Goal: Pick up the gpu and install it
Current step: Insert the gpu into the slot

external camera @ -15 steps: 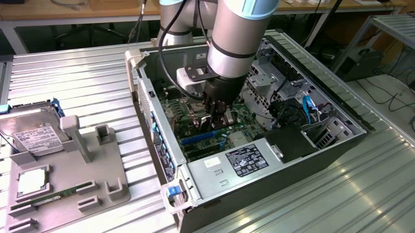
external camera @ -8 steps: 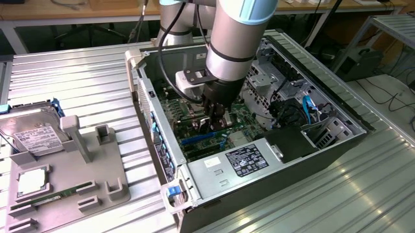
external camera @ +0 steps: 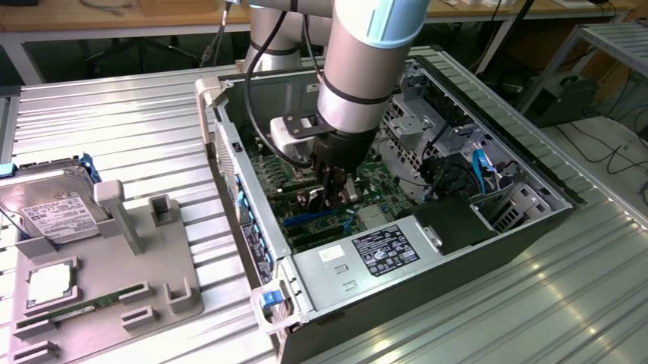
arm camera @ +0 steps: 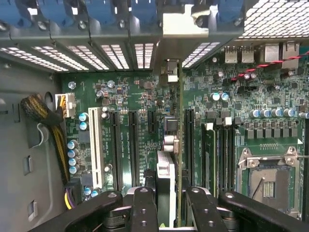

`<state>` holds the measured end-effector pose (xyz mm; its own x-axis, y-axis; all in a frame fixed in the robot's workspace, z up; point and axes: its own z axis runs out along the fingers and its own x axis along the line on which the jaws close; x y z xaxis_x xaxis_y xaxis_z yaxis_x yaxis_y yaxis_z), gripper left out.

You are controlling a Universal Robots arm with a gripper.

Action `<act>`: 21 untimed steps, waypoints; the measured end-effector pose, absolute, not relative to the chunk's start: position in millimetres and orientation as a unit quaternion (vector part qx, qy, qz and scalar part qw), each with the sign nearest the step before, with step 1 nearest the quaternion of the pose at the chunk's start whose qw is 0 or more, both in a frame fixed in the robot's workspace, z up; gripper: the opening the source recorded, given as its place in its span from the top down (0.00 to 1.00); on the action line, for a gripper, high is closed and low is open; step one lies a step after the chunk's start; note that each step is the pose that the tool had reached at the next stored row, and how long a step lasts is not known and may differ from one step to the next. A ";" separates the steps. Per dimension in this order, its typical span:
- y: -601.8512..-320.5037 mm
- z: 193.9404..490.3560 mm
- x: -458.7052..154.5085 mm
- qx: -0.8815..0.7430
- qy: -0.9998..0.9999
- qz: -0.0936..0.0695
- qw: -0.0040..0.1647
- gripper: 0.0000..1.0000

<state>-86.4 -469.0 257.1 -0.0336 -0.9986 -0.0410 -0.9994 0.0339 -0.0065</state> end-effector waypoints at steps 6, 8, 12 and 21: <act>-469.0 254.9 -88.3 -0.695 0.719 0.012 0.017 0.71; -469.0 254.4 -89.0 -0.695 0.719 0.012 0.017 0.71; -469.0 253.6 -89.3 -0.695 0.719 0.013 0.016 0.71; -469.0 250.4 -89.3 -0.694 0.720 0.015 0.015 0.71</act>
